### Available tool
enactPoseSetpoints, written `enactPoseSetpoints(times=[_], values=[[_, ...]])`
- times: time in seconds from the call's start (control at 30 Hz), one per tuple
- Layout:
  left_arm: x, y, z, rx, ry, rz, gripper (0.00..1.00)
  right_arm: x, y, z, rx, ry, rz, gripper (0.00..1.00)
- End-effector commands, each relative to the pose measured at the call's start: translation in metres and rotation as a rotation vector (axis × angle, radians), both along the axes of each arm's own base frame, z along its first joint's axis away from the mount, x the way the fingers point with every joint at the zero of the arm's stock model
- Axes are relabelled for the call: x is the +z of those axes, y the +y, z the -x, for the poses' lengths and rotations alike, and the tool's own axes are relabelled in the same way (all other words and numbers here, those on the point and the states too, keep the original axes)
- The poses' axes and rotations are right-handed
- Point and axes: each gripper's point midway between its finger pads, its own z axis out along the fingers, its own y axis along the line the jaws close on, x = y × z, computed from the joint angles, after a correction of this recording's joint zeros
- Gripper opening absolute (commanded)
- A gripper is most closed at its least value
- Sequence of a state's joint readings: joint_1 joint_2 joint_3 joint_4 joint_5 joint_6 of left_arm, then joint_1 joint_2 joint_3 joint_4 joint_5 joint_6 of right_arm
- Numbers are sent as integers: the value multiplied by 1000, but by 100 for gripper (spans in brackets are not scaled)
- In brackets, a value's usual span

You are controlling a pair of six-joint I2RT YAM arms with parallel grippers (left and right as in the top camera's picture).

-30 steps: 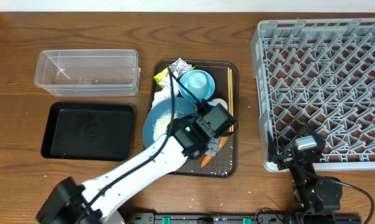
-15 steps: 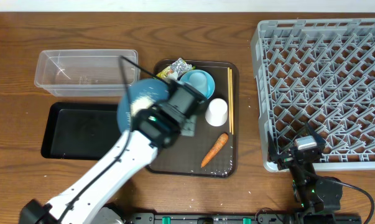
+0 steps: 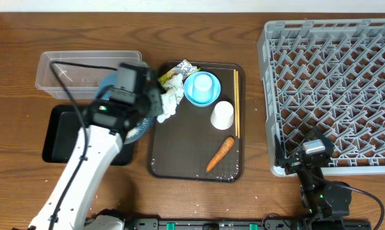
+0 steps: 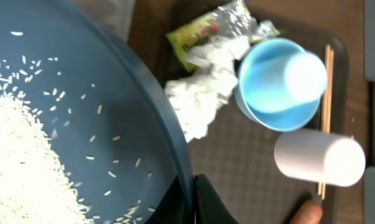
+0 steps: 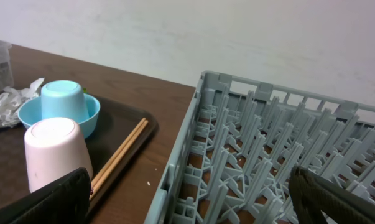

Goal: Sort waste into correct bins and load items into the dishwasher rack
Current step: 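Lift the blue plate with the left gripper over the black tray, then tilt the blue plate with the left gripper to pour rice onto black tray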

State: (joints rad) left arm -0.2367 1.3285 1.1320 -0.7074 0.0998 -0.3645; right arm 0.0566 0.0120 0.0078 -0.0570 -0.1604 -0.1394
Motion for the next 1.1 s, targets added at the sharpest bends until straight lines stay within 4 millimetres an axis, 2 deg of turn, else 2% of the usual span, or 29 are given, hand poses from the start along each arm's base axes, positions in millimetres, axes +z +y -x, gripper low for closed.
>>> enactPoseSetpoints(times=[0.0, 0.43, 0.97, 1.07], values=[[19, 3, -7, -30, -28, 118, 6, -1, -3, 0, -13, -2, 8, 99], [40, 33, -10, 10, -32, 440, 6, -1, -3, 0, -13, -2, 8, 99], [71, 75, -6, 63, -107, 698, 6, -1, -3, 0, -13, -2, 8, 98], [71, 86, -4, 89, -117, 721, 6, -1, -3, 0, -13, -2, 8, 99]])
